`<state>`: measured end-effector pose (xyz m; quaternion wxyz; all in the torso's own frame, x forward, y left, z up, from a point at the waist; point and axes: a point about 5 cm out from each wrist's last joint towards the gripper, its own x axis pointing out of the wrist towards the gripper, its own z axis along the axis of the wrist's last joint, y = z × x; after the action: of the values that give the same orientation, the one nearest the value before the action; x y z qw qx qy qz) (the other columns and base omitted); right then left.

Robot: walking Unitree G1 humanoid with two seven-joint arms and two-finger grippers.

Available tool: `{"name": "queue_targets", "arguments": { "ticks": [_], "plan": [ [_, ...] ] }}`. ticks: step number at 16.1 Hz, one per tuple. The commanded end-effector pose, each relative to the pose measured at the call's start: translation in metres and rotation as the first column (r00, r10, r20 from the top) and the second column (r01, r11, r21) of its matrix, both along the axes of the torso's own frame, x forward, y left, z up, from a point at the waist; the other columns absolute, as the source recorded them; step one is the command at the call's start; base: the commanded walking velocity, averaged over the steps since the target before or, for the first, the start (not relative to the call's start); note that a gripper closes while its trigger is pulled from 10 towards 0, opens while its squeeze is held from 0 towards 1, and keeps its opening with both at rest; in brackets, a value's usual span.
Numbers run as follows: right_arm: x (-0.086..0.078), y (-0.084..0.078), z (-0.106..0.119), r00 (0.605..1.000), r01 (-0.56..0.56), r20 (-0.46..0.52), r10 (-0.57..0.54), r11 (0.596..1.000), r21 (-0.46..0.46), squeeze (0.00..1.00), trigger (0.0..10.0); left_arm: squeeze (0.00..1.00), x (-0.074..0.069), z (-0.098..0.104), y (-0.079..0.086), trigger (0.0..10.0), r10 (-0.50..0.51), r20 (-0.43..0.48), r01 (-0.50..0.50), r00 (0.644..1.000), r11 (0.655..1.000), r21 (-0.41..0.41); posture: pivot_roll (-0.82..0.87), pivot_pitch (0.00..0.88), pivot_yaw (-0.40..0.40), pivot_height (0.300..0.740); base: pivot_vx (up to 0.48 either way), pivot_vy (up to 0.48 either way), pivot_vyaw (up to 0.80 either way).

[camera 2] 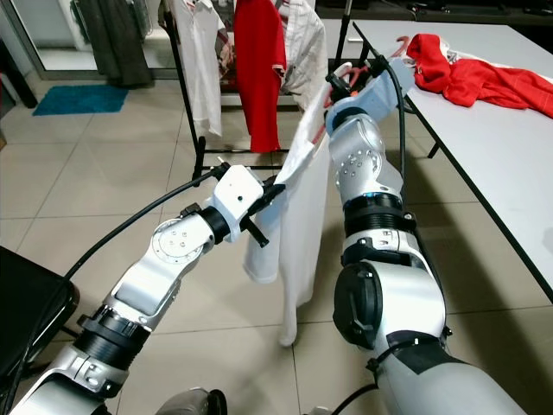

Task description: Hang hanger

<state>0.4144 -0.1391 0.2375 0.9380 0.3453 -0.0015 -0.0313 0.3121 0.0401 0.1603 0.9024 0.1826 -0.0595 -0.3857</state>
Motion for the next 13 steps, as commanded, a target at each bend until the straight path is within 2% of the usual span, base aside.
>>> {"name": "queue_targets", "arguments": {
  "ticks": [1, 6, 10, 12, 13],
  "plan": [
    [-0.001, 0.000, -0.006, 1.000, 0.009, -0.012, -0.010, 1.000, -0.021, 0.00, 10.0, 0.00, -0.005, 0.021, -0.013, 0.0, -0.067, 0.079, 0.068, 0.995, 0.998, -0.009, -0.03, 0.023, -0.014, 0.740, 0.000, 0.000, 0.00],
    [-0.005, 0.006, -0.026, 0.998, -0.016, -0.062, 0.009, 0.993, -0.114, 0.00, 10.0, 0.00, -0.008, 0.030, -0.014, 0.0, -0.106, 0.104, 0.098, 0.989, 0.992, 0.077, -0.03, 0.023, -0.010, 0.740, 0.000, 0.000, 0.00],
    [-0.007, 0.012, -0.033, 0.996, -0.047, -0.080, 0.036, 0.989, -0.141, 0.00, 10.0, 0.00, -0.005, 0.034, -0.009, 0.0, -0.069, 0.105, 0.062, 0.992, 0.996, 0.066, -0.03, 0.028, -0.011, 0.740, 0.000, 0.000, 0.00],
    [-0.010, 0.021, -0.041, 0.991, -0.099, -0.107, 0.080, 0.979, -0.180, 0.00, 10.0, 0.00, -0.003, 0.041, -0.010, 0.0, -0.061, 0.132, 0.055, 0.989, 0.997, 0.053, -0.03, 0.027, -0.012, 0.740, 0.000, 0.000, 0.00],
    [-0.014, 0.028, -0.050, 0.986, -0.131, -0.128, 0.107, 0.972, -0.195, 0.00, 10.0, 0.00, -0.002, 0.049, -0.014, 0.0, -0.071, 0.138, 0.069, 0.988, 0.997, 0.021, -0.03, 0.027, -0.011, 0.740, 0.000, 0.000, 0.00]
  ]
}}
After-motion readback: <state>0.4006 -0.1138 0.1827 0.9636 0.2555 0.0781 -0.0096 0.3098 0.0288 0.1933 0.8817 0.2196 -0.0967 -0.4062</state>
